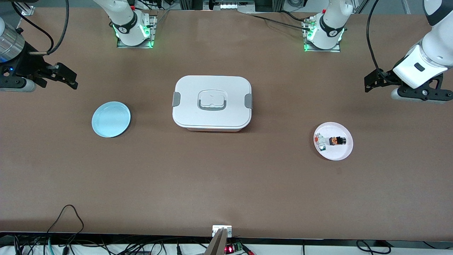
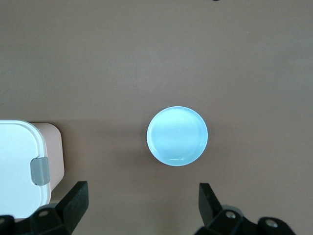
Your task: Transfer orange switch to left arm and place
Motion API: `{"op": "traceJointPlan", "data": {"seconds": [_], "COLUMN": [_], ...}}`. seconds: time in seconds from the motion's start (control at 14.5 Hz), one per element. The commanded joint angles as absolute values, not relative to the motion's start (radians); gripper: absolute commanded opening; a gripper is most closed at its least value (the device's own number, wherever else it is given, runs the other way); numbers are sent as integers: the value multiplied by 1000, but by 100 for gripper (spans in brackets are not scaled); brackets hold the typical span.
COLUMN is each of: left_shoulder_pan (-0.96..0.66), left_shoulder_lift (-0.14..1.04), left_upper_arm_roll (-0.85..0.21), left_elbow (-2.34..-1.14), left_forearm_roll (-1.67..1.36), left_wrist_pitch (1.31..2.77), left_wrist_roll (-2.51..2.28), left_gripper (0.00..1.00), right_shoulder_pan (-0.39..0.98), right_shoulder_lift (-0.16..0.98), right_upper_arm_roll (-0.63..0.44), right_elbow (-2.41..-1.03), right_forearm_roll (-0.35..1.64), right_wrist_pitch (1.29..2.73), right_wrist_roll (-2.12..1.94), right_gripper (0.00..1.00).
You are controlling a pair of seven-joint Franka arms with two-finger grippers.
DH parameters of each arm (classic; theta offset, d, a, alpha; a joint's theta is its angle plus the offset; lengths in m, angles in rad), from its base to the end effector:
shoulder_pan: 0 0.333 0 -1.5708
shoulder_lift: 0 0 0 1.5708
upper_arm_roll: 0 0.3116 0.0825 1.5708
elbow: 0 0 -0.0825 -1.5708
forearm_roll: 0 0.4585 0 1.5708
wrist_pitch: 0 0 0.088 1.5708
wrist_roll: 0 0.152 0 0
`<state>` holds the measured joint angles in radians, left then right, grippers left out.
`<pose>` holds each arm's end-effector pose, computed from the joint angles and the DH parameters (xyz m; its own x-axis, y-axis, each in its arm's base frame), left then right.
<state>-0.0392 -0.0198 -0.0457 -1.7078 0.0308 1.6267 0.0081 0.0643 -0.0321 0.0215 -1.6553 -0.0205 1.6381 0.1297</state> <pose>0.6180 -0.0482 0.5174 0.9936 -0.0943 -0.0616 -0.0964 -0.9949 -0.0310 0.6229 0.0507 0.5548 0.9989 -0.0425 0.0175 -0.0428 -0.9989 0.0191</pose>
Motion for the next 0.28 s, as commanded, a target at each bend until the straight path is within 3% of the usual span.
{"op": "traceJointPlan", "data": {"seconds": [0.0,0.21], "left_shoulder_pan": [-49,-48], "left_shoulder_lift": [-20,-18], "left_upper_arm_roll": [-38,-40], "left_elbow": [-1701,-1700], "left_forearm_roll": [17,17], "left_wrist_pitch": [1631,1631], "left_wrist_roll": [3,3], "left_gripper": [100,100], "right_shoulder_pan": [64,64], "right_shoulder_lift": [-25,-23], "right_upper_arm_roll": [20,20], "right_elbow": [-1634,-1632], "right_forearm_roll": [-14,-14], "right_wrist_pitch": [1623,1625], "right_wrist_roll": [115,114], "right_gripper": [100,100]}}
